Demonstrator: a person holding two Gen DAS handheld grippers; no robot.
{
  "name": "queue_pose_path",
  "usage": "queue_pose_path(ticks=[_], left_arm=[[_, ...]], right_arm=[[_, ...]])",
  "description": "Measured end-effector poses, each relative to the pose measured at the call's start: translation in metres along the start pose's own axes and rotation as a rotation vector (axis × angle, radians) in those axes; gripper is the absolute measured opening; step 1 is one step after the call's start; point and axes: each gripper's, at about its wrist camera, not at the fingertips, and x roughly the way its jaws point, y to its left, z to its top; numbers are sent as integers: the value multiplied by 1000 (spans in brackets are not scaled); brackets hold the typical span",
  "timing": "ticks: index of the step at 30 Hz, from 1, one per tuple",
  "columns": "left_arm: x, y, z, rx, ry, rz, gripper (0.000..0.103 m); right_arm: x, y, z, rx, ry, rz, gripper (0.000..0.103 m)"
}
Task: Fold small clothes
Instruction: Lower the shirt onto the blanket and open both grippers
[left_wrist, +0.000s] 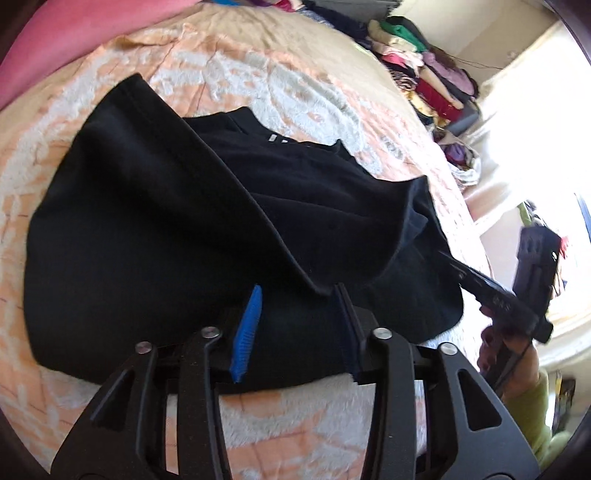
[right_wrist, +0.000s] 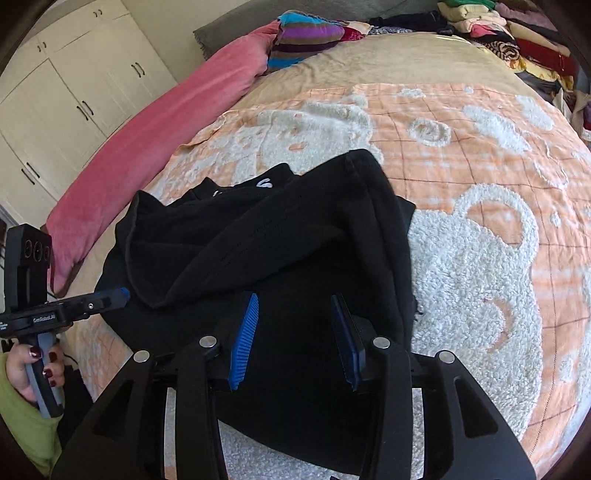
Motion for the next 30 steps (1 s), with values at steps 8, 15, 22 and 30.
queue_pose_path(ticks=[8,15,22,30], left_arm=[[16,-2,15,-84,0,-20,0],[2,-14,65,-83,-115,-17,0],[-3,-2,98,-76,-192,121,33],[-28,-7,57,80,-225,263,53]], right_arm=[[3,-9,0,35,-18,47,44],[1,-13,3,43,-44,46,44],[3,-26,2,76,-53,-32,43],[-8,-13,5,11,-109,-58,43]])
